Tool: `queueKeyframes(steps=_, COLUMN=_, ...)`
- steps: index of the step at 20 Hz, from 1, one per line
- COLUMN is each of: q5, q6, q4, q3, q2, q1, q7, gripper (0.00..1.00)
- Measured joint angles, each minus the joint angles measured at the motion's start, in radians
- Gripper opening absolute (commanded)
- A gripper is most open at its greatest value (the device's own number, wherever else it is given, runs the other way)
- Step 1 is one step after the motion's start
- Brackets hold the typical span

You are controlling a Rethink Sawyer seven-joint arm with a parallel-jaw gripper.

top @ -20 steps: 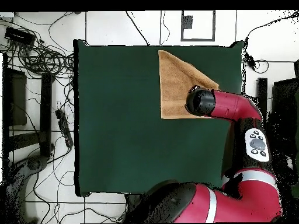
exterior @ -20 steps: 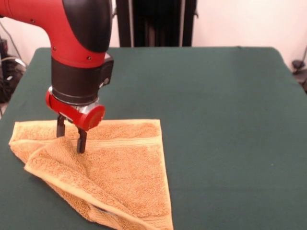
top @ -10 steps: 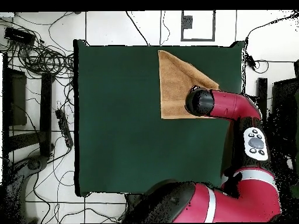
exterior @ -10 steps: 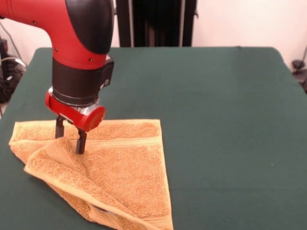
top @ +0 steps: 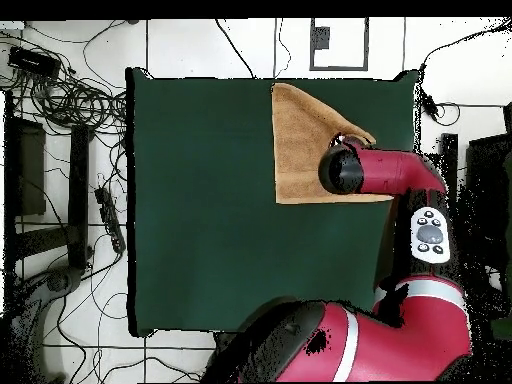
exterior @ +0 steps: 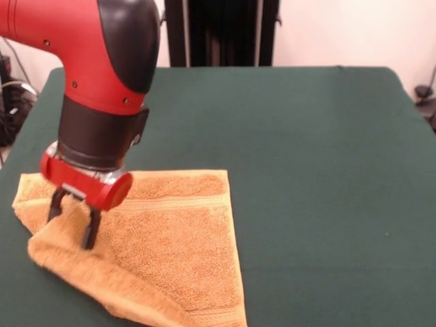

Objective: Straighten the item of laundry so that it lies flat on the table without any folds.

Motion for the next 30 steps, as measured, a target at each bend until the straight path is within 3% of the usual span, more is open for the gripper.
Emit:
queueKeyframes(steps=8, q5=-0.076, q6=-0.174, q4=-0.174, q3=-0.025, q2=0.091, q1=0.002, q7=0.0, gripper=1.0)
queueKeyframes(steps=19, q5=-0.085, q6=-0.229, q4=-0.255, q3=-0.066, q2=0.162, q1=0.022, q7=0.0, gripper=1.0)
queueKeyframes(steps=24, q5=-0.083, q6=-0.282, q4=-0.322, q3=-0.14, q2=0.215, q1=0.049, q7=0.0, gripper=1.0)
queueKeyframes(steps=29, q5=-0.063, q6=-0.339, q4=-0.45, q3=-0.274, q2=0.307, q1=0.073, q7=0.0, gripper=1.0)
queueKeyframes(steps=30, q5=-0.062, q6=-0.347, q4=-0.505, q3=-0.341, q2=0.342, q1=0.078, q7=0.0, gripper=1.0)
